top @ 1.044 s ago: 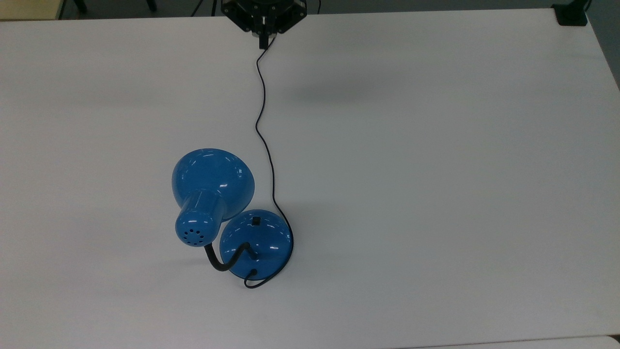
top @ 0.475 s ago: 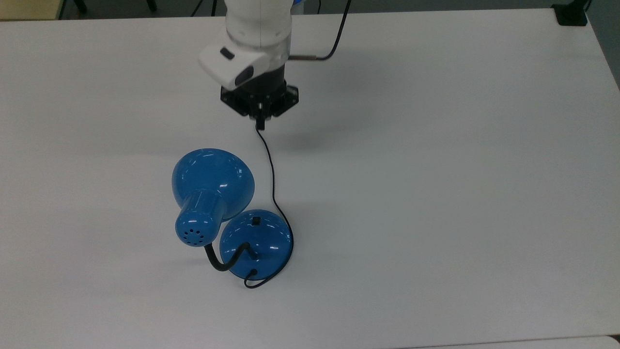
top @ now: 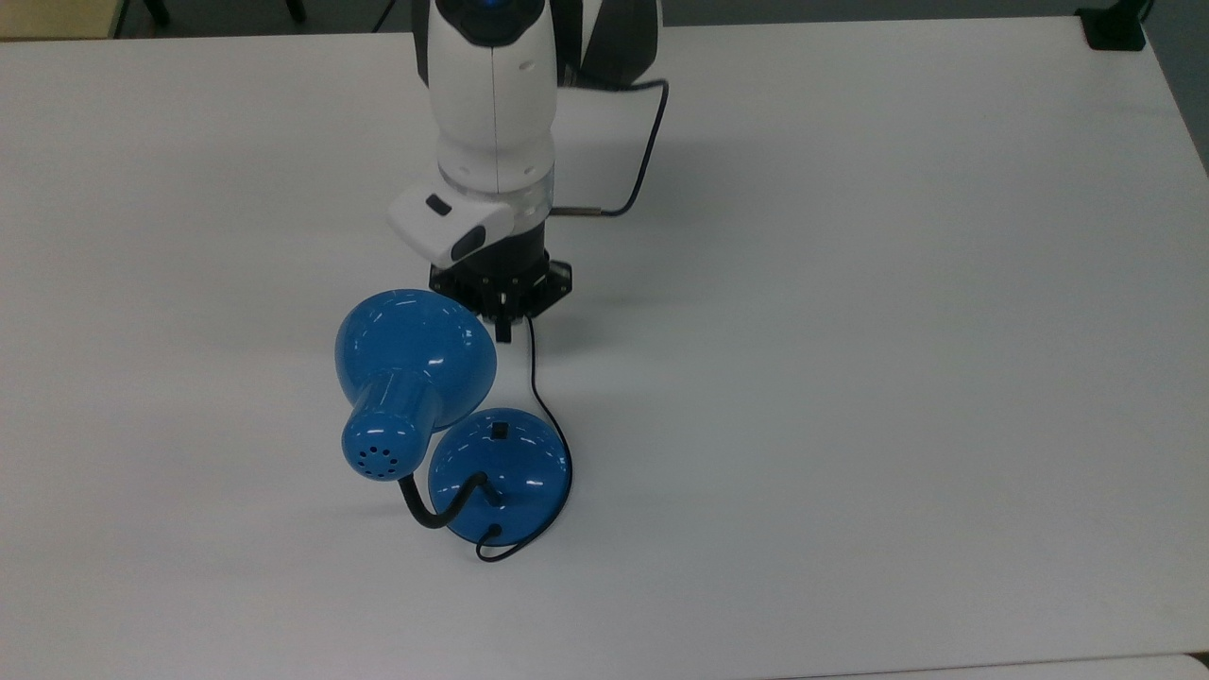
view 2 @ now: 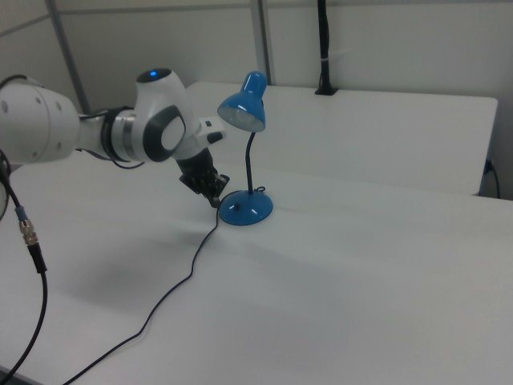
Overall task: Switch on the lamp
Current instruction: 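Move the gripper down toward the switch on the blue lamp base, then press down on the lamp base switch with the gripper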
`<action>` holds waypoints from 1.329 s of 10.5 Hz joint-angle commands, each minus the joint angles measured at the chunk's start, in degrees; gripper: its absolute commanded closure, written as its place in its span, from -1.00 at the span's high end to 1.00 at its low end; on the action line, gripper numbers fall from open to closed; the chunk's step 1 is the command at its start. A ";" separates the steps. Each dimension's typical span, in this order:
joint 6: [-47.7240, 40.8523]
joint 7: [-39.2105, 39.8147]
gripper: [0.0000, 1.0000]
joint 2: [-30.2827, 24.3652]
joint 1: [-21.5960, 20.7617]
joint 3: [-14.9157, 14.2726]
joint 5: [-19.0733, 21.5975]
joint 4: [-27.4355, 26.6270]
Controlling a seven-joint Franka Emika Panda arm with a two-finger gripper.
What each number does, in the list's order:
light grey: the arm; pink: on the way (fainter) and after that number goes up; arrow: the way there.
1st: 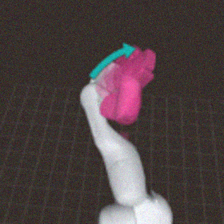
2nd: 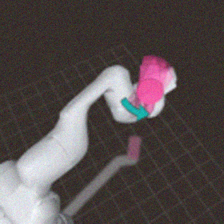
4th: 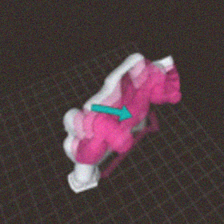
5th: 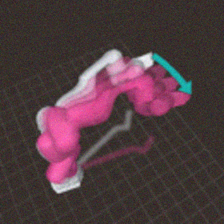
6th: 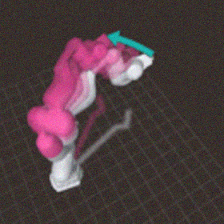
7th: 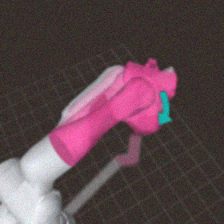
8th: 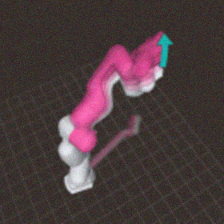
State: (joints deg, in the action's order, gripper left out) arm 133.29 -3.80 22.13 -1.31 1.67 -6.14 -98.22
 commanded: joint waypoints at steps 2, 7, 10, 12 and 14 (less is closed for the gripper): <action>10.66 -1.47 -1.00 4.58 0.69 -0.18 -0.19 0.04; 21.74 -1.91 -1.00 7.30 1.57 -0.18 -0.10 0.13; 24.47 -1.91 -1.00 8.63 1.66 -0.18 -0.37 0.22; 24.56 -1.91 -1.00 9.07 1.66 -0.26 -0.46 0.31; 24.65 -1.91 -1.00 9.33 1.84 -0.18 -0.54 0.31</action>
State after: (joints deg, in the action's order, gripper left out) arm 156.57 -4.79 30.99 0.52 1.64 -6.13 -98.10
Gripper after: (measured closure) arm 0.991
